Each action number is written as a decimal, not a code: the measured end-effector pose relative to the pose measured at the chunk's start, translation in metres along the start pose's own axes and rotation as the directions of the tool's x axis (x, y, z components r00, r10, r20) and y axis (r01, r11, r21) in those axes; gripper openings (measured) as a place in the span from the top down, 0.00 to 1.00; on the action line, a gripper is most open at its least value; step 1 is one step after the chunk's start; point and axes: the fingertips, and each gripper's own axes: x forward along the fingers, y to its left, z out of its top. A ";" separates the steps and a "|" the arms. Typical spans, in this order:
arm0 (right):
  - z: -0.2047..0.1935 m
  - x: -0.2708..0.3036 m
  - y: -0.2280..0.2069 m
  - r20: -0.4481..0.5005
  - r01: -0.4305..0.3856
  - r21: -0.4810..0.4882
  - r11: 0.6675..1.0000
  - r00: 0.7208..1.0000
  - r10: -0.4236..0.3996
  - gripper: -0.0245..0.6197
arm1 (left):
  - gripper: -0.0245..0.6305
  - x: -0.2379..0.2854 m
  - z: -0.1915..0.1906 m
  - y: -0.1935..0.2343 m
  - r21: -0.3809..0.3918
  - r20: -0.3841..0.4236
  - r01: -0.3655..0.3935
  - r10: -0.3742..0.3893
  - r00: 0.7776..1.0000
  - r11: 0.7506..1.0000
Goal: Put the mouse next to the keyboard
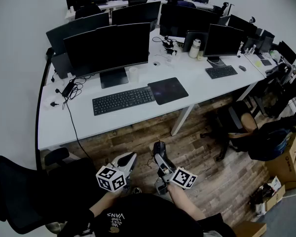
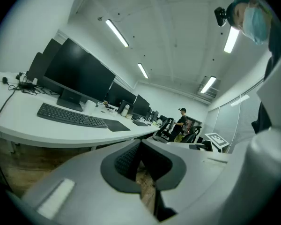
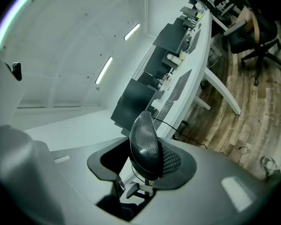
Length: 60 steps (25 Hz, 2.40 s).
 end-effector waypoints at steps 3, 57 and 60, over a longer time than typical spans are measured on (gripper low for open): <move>0.011 0.002 -0.005 -0.022 -0.004 0.001 1.000 1.000 0.004 0.69 | 0.96 0.012 0.003 -0.003 -0.012 0.004 -0.009 0.009 1.000 1.000; 0.200 0.215 -0.083 -0.170 -0.027 -0.028 0.999 0.985 0.022 0.69 | 0.96 0.218 0.100 0.131 -0.100 0.063 -0.159 0.166 0.984 0.982; 0.201 0.235 -0.089 -0.145 0.003 -0.037 0.999 0.989 -0.008 0.69 | 0.96 0.226 0.111 0.148 -0.083 0.046 -0.122 0.126 0.991 0.989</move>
